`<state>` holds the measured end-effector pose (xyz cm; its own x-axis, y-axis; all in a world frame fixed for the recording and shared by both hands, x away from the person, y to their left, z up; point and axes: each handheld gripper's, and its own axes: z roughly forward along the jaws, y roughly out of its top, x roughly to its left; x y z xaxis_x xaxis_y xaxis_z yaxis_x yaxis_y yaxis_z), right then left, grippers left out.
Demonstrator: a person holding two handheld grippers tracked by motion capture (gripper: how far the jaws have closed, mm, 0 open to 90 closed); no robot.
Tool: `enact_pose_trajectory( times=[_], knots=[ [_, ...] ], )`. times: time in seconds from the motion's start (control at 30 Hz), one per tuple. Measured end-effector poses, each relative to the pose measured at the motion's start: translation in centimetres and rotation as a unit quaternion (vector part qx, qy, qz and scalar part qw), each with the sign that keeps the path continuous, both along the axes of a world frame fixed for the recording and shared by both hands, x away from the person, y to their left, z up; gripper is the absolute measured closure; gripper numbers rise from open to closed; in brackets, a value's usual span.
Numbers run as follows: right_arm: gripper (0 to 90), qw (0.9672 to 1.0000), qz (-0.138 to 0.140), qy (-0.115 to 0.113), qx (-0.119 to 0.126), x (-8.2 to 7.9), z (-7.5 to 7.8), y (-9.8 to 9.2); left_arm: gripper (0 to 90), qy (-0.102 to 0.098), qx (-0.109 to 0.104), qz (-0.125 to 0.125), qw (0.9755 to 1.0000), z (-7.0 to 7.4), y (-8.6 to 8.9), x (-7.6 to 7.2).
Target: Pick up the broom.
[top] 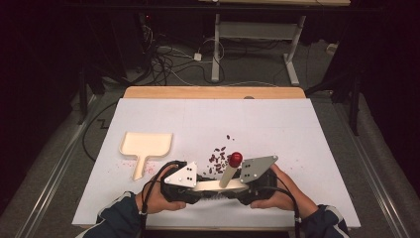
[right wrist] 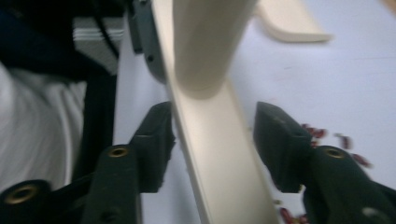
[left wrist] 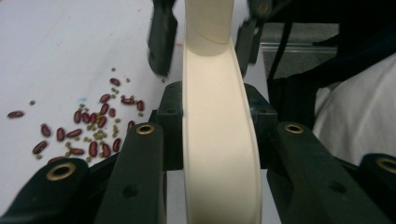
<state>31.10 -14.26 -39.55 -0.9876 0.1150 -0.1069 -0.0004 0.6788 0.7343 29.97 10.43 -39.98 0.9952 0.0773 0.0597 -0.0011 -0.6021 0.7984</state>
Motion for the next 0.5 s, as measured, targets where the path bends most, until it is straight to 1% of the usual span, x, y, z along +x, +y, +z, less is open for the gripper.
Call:
enact_pose_trajectory(
  times=[0.03,0.07,0.1,0.13,0.17,0.2,0.23,0.27,0.3,0.33,0.37,0.4,0.43,0.47,0.5],
  knots=[
    [58.3,0.9999,0.010,0.007,0.001,0.0,-0.2,0.1,65.6,-0.001,0.000,-0.006,1.0000,0.0,-0.1,-0.1],
    [60.1,0.9997,0.017,0.018,0.002,0.1,-0.5,0.2,65.6,-0.001,0.000,-0.006,1.0000,0.0,-0.1,-0.1],
    [63.1,0.9993,0.029,0.021,0.007,0.1,-0.7,0.3,65.4,-0.004,0.000,-0.012,0.9999,-0.1,-0.2,-0.1],
    [64.6,0.9991,0.032,0.026,0.008,0.0,-0.7,0.3,65.2,-0.005,-0.001,-0.013,0.9999,-0.1,-0.2,-0.2],
    [65.2,0.9992,0.029,0.029,0.004,-0.1,-0.7,0.3,64.4,-0.009,0.000,-0.009,0.9999,-0.1,-0.2,-0.2],
    [65.7,0.9994,0.024,0.026,0.001,-0.2,-0.7,0.4,63.7,-0.012,0.000,-0.007,0.9999,-0.1,-0.2,-0.2],
    [66.2,0.9994,0.026,0.020,0.002,-0.2,-0.6,0.3,63.1,-0.015,-0.001,-0.005,0.9999,0.0,-0.2,-0.1],
    [67.0,0.9994,0.030,0.012,0.006,-0.2,-0.6,0.3,60.8,-0.023,0.000,0.010,0.9997,0.0,-0.1,-0.2],
    [67.4,0.9996,0.025,0.006,0.009,-0.2,-0.5,0.2,54.8,-0.031,0.004,0.028,0.9991,0.1,0.0,-0.1],
    [67.4,0.9999,0.010,0.002,0.014,-0.2,-0.3,0.2,51.1,-0.036,0.005,0.041,0.9985,0.2,0.2,-0.1],
    [67.4,0.9998,0.002,-0.002,0.019,-0.1,-0.2,0.0,49.5,-0.047,0.003,0.058,0.9972,0.3,0.6,-0.1],
    [67.4,0.9996,-0.003,-0.006,0.026,0.1,-0.1,-0.2,46.5,-0.052,-0.001,0.069,0.9962,0.3,0.9,-0.1],
    [67.5,0.9995,-0.009,-0.009,0.030,0.2,-0.1,-0.4,42.9,-0.052,-0.001,0.069,0.9962,0.3,0.9,-0.1],
    [67.5,0.9992,-0.015,-0.013,0.036,0.4,0.0,-0.6,39.4,-0.060,-0.007,0.104,0.9928,0.4,1.8,-0.2],
    [67.5,0.9990,-0.020,-0.015,0.037,0.5,0.1,-0.8,36.4,-0.074,-0.003,0.123,0.9896,0.3,2.2,-0.3]
  ],
)
